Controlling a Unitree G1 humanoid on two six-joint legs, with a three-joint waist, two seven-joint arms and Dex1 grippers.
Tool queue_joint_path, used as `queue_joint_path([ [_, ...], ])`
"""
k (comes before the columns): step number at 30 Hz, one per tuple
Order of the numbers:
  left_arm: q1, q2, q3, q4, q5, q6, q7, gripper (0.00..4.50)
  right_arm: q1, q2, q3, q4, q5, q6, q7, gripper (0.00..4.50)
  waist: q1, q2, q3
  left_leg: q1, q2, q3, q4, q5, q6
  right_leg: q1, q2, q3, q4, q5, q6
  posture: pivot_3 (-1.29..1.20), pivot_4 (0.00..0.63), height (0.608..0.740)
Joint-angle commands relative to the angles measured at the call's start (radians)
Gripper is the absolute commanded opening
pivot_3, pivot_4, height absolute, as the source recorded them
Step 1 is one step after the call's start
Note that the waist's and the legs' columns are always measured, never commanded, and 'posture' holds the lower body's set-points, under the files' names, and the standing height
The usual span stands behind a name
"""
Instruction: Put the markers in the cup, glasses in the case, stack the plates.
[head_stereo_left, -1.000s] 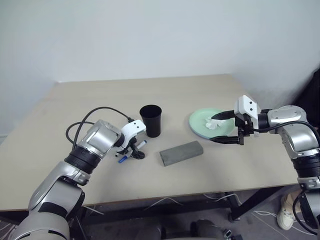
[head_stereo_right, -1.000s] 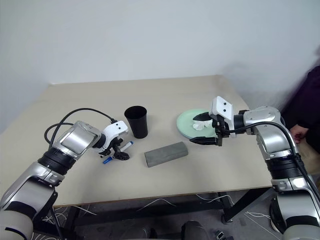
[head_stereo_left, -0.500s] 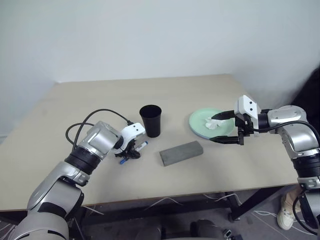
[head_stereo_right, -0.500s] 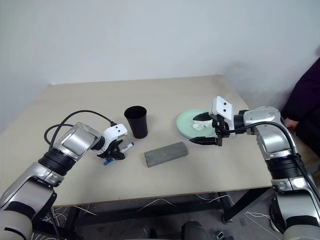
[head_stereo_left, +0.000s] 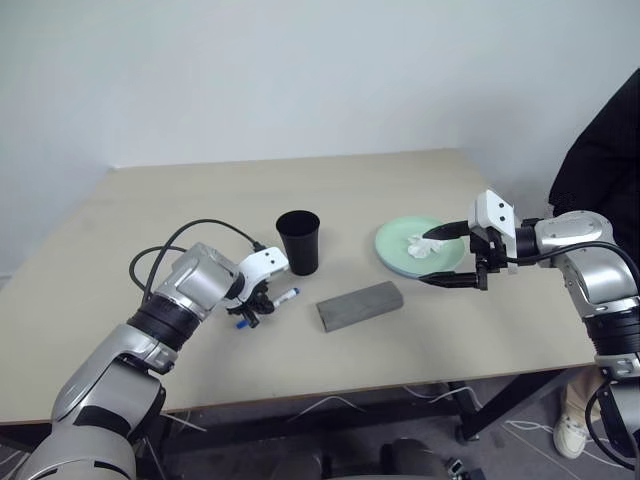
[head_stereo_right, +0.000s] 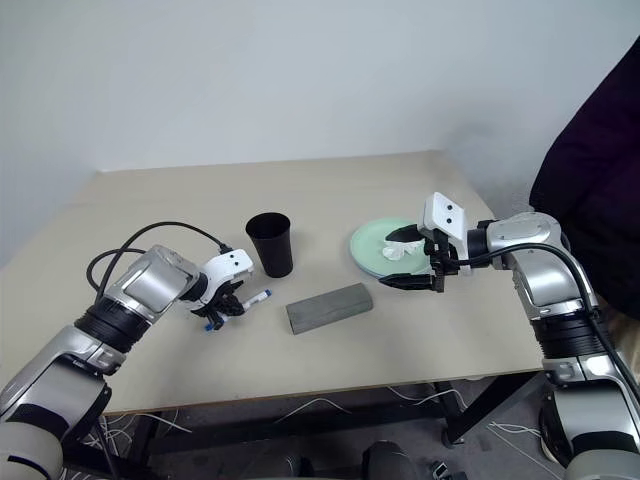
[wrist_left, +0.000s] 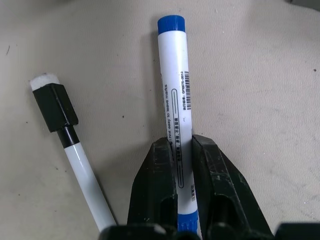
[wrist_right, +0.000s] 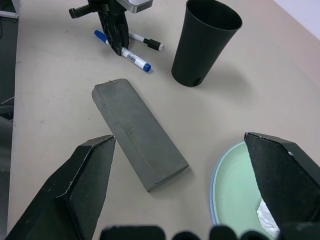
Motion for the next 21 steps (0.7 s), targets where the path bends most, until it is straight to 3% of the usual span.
queue_joint_path([
  [1,0.03,0.021,0.004,-0.028,0.013,-0.016,-0.004,0.07,-0.011,-0.013,-0.032,-0.033,0.018,-0.003,0.002,4.5,0.0,0.0,0.0,0.0,0.0,0.0,0.0,0.0,0.0,0.0,0.0,0.0,0.0,0.0,0.0,0.0,0.0,0.727],
  [9,0.032,0.042,0.069,-0.215,-0.041,-0.014,-0.048,0.07,-0.006,-0.014,-0.032,-0.032,0.016,-0.005,0.002,4.5,0.003,0.0,0.0,-0.004,0.0,-0.001,0.001,0.0,0.0,-0.001,-0.001,0.0,-0.001,0.0,0.0,0.0,0.0,0.727],
  [21,0.003,0.036,0.155,-0.254,-0.103,-0.034,-0.065,0.07,-0.013,-0.015,-0.028,-0.029,0.014,-0.006,0.01,4.5,0.002,-0.001,0.0,-0.003,-0.001,-0.001,0.002,0.0,0.0,-0.001,-0.001,0.0,-0.001,0.0,0.001,0.0,0.0,0.727],
])
